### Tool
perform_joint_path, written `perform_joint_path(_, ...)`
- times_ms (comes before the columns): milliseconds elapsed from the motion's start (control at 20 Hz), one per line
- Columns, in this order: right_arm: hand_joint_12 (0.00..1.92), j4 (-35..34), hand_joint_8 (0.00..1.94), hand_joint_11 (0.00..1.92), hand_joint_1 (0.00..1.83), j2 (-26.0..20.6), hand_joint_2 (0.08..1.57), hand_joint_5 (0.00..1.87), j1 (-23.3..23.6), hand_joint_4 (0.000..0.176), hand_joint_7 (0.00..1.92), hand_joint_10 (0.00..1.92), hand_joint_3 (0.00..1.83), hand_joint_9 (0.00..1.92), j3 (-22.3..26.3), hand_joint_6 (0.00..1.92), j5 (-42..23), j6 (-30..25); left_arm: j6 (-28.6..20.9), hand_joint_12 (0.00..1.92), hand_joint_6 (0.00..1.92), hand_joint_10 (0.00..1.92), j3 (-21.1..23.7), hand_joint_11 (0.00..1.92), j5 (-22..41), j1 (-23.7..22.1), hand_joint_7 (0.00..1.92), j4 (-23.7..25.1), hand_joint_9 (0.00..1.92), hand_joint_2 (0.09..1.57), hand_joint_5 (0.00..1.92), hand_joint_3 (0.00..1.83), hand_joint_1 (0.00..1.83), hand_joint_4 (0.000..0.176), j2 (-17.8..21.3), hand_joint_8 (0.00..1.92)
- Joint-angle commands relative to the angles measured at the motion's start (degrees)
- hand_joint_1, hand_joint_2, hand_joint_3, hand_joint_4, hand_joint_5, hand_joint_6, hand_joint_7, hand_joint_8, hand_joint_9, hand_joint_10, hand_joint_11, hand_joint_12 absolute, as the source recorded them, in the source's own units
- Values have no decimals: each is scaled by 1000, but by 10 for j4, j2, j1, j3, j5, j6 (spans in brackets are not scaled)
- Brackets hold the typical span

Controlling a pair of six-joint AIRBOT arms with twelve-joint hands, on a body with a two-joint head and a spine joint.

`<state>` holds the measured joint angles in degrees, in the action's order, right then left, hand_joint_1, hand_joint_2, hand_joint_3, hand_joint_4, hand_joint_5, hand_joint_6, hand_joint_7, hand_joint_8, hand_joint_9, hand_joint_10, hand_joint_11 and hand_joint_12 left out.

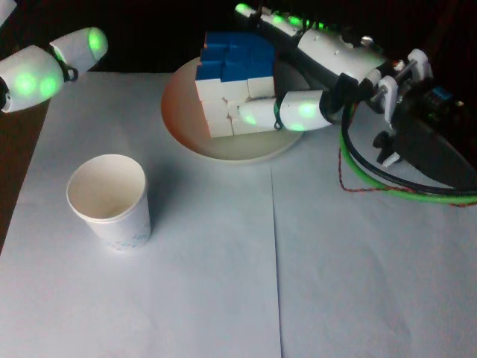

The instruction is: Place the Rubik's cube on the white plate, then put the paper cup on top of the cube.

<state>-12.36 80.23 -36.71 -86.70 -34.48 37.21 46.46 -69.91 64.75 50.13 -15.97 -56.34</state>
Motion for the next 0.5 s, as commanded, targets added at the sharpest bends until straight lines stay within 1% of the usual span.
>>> perform_joint_path(0, 13, -1, 0, 0, 562, -15, 933, 0, 2, 147, 0, 0, 4, 0, 6, 0, -83, -6, -5, 197, 2, 0, 0, 0, 72, -3, 30, -4, 0, 1339, 142, 0, 407, 91, 0, 2)
perform_joint_path(50, 0, 2, 0, 0, 552, -27, 936, 0, 2, 160, 0, 0, 3, 0, 17, 0, -94, -5, -5, 241, 1, 0, 1, 0, 72, -2, 27, -4, 0, 1336, 144, 1, 441, 105, 1, 0)
perform_joint_path(100, 0, 5, 0, 0, 529, -40, 934, 0, 2, 158, 0, 0, 2, 0, 29, 0, -105, -3, -5, 242, 1, 0, 2, 0, 74, -1, 26, -5, 0, 1344, 144, 5, 450, 95, 3, 0)
perform_joint_path(150, 0, 6, 0, 0, 489, -49, 950, 0, 2, 154, 0, 0, 9, 0, 39, 0, -114, 5, -5, 372, 0, 3, 4, 0, 76, 1, 31, -5, 20, 1335, 133, 0, 408, 78, 5, 0)
perform_joint_path(200, 0, 6, 0, 0, 447, -67, 933, 0, 2, 175, 0, 0, 1, 0, 59, 0, -127, 25, -5, 289, 1, 0, 6, 0, 79, 3, 43, -5, 17, 1313, 144, 0, 403, 73, 7, 0)
perform_joint_path(250, 0, 6, 0, 0, 449, -84, 932, 0, 2, 176, 0, 0, 0, 0, 76, 0, -140, 38, -5, 280, 1, 0, 8, 0, 82, 4, 45, -5, 17, 1310, 146, 0, 404, 72, 9, 1)
perform_joint_path(300, 0, 6, 0, 0, 404, -100, 942, 0, 0, 153, 0, 0, 4, 0, 93, 0, -154, 48, -4, 293, 1, 1, 10, 0, 84, 5, 52, -5, 21, 1288, 151, 0, 427, 103, 11, 0)
perform_joint_path(350, 0, 19, 0, 0, 403, -123, 940, 0, -7, 154, 0, 0, 3, 0, 116, 0, -173, 49, -4, 252, 0, 0, 14, 0, 89, 8, 51, -5, 4, 1305, 156, 3, 477, 85, 15, 1)
perform_joint_path(400, 0, 28, 0, 0, 438, -136, 959, 0, -12, 153, 0, 0, 11, 0, 129, 0, -185, 50, -4, 195, 0, 1, 16, 0, 93, 11, 52, -5, 4, 1290, 146, 0, 407, 98, 17, 0)
perform_joint_path(450, 0, 32, 0, 0, 454, -150, 982, 0, -21, 149, 0, 0, 21, 0, 142, 0, -196, 50, -4, 268, 0, 2, 19, 0, 97, 13, 51, -5, 10, 1281, 144, 0, 369, 110, 20, 0)
